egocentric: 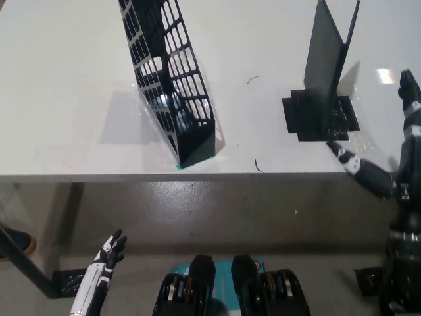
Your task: A notebook is kept standing on the table on the right hand side and a black shelf is kept on the left hand side and the robot uses its right hand to grab the notebook and places it in the shelf
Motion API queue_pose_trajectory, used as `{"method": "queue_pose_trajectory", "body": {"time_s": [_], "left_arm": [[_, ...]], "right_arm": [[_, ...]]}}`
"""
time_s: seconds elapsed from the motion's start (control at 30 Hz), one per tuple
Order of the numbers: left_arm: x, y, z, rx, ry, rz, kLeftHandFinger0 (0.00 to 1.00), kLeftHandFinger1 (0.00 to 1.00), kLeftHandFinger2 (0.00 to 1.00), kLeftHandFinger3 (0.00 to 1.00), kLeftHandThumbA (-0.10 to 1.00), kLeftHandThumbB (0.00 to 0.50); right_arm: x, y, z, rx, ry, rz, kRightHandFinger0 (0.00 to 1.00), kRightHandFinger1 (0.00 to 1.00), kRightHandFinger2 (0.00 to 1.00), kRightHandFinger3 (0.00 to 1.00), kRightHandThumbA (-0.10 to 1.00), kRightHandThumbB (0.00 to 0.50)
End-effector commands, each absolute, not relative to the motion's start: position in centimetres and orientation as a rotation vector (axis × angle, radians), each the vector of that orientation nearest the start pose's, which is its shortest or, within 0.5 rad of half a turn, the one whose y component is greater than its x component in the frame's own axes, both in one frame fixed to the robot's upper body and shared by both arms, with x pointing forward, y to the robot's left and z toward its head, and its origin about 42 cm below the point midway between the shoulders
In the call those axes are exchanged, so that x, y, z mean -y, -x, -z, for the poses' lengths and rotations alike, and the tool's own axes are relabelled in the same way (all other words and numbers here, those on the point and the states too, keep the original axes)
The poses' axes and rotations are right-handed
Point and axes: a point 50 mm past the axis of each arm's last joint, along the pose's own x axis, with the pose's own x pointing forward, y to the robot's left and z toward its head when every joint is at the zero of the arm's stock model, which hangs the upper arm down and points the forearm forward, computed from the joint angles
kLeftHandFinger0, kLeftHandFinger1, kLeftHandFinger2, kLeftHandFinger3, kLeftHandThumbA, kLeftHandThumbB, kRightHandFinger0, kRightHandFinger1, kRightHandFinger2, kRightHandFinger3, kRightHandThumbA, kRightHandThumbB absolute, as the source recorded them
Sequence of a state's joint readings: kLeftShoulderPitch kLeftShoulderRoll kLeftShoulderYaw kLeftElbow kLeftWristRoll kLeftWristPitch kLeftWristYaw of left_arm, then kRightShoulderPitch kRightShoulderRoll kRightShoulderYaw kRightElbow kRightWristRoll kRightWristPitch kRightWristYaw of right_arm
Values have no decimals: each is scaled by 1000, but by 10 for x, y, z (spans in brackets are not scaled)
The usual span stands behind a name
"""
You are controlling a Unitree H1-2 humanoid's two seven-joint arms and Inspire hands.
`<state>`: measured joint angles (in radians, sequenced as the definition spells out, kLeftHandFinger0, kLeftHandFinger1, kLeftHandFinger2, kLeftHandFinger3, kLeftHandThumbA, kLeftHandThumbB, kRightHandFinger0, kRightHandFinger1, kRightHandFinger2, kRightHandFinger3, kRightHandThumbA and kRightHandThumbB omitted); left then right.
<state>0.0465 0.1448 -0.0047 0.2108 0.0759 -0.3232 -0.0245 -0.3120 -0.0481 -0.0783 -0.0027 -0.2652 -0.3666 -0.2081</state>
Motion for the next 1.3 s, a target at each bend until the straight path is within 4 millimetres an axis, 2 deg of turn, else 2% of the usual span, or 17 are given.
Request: {"method": "queue_pose_trajectory", "body": {"time_s": [0.0,0.07,0.13,0.2,0.23,0.37,0.47,0.63,0.73,0.87,0.97,1.07,1.1,1.17,1.2,1.23,1.27], "left_arm": [[-264,-259,-57,122,-241,73,1000,1000,1000,1000,1000,122],[-263,-256,-56,115,-242,76,1000,1000,1000,1000,1000,117],[-264,-257,-56,112,-241,74,1000,1000,1000,1000,1000,127],[-263,-257,-56,113,-234,73,1000,1000,1000,1000,1000,129],[-263,-257,-56,109,-238,68,1000,1000,1000,1000,1000,145],[-264,-255,-55,105,-243,68,1000,1000,1000,1000,1000,144],[-263,-254,-53,106,-236,70,1000,1000,1000,1000,1000,129],[-263,-253,-53,103,-231,66,1000,1000,1000,1000,1000,144],[-264,-252,-51,103,-227,65,1000,1000,1000,1000,1000,133],[-265,-248,-50,95,-223,58,1000,1000,1000,1000,1000,128],[-266,-246,-49,94,-223,54,1000,1000,1000,1000,1000,145],[-266,-243,-48,89,-211,46,1000,1000,1000,1000,1000,163],[-266,-242,-47,92,-213,48,1000,1000,1000,1000,1000,167],[-266,-241,-45,92,-211,51,1000,1000,1000,1000,1000,155],[-267,-241,-44,94,-217,47,1000,1000,1000,1000,1000,137],[-267,-240,-44,96,-220,45,1000,1000,1000,1000,1000,134],[-267,-241,-45,98,-222,43,1000,1000,1000,1000,1000,144]], "right_arm": [[222,-387,-239,730,216,247,1000,1000,1000,1000,1000,283],[220,-400,-238,719,190,253,1000,1000,1000,1000,1000,281],[218,-418,-238,675,179,264,1000,1000,1000,1000,1000,327],[216,-430,-238,655,161,278,1000,1000,1000,1000,1000,335],[213,-441,-237,619,129,280,1000,1000,1000,1000,1000,360],[205,-463,-234,555,80,309,1000,1000,1000,1000,1000,342],[191,-482,-231,477,46,314,1000,1000,1000,1000,1000,392],[180,-502,-230,432,-2,343,1000,1000,1000,1000,1000,389],[176,-513,-228,401,3,365,1000,1000,1000,1000,1000,367],[171,-529,-228,350,-25,397,1000,1000,1000,1000,1000,390],[168,-544,-231,258,-62,405,1000,1000,1000,1000,1000,441],[170,-555,-236,172,-144,417,1000,1000,1000,1000,1000,409],[175,-560,-241,142,-315,430,1000,1000,1000,1000,988,385],[186,-571,-257,21,-584,532,1000,1000,1000,1000,715,330],[189,-573,-266,-2,-613,620,1000,1000,1000,843,424,282],[190,-573,-274,-1,-610,684,788,707,644,398,104,186],[192,-575,-286,44,-634,709,174,165,264,344,-75,123]]}}
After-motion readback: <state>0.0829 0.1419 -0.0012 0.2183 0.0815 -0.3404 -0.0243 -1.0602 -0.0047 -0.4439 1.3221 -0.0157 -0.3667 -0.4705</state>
